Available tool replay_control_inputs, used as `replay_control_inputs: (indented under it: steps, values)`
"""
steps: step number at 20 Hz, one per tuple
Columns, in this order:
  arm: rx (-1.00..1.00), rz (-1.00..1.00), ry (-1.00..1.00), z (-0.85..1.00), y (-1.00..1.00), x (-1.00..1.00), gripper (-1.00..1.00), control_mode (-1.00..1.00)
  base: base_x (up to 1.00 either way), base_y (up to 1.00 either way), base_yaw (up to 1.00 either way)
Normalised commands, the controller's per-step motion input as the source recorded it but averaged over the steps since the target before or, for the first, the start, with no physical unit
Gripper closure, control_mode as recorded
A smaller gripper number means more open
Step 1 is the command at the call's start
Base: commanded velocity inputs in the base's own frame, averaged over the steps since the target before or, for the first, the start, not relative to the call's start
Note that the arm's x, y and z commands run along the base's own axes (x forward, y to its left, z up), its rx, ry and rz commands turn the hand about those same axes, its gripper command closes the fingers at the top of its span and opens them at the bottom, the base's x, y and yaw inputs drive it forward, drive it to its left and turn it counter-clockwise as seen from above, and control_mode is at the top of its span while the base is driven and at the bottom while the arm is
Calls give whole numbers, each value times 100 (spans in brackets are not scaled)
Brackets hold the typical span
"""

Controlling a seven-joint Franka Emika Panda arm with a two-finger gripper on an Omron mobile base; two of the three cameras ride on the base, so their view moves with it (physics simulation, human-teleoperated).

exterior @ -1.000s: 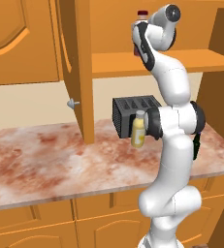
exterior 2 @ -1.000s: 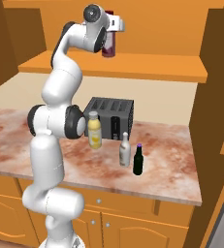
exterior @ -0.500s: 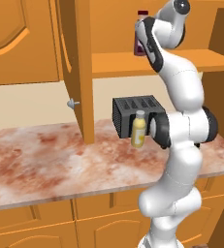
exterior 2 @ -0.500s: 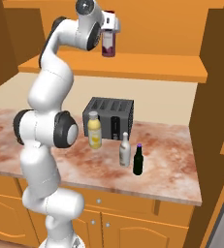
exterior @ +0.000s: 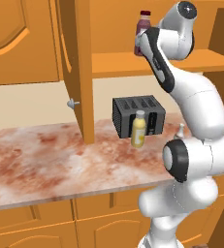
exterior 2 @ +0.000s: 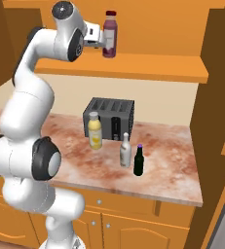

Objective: Sort all alcoholic drinks to one cabinet, and non-alcoholic drinks to the other.

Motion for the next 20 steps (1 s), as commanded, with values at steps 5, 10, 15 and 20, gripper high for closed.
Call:
replay_control_inputs:
  steps: [5, 10, 15, 20]
  values:
    - [0, -5, 7, -55, 24, -100, -100, -100, 0, 0, 0]
    - [0, -9, 12, -71, 3, -96, -100, -100, 0, 0, 0]
    - [0, -9, 16, -97, 0, -67, -100, -100, 0, 0, 0]
    - [0, -5, 14, -93, 0, -21, -100, -100, 0, 0, 0]
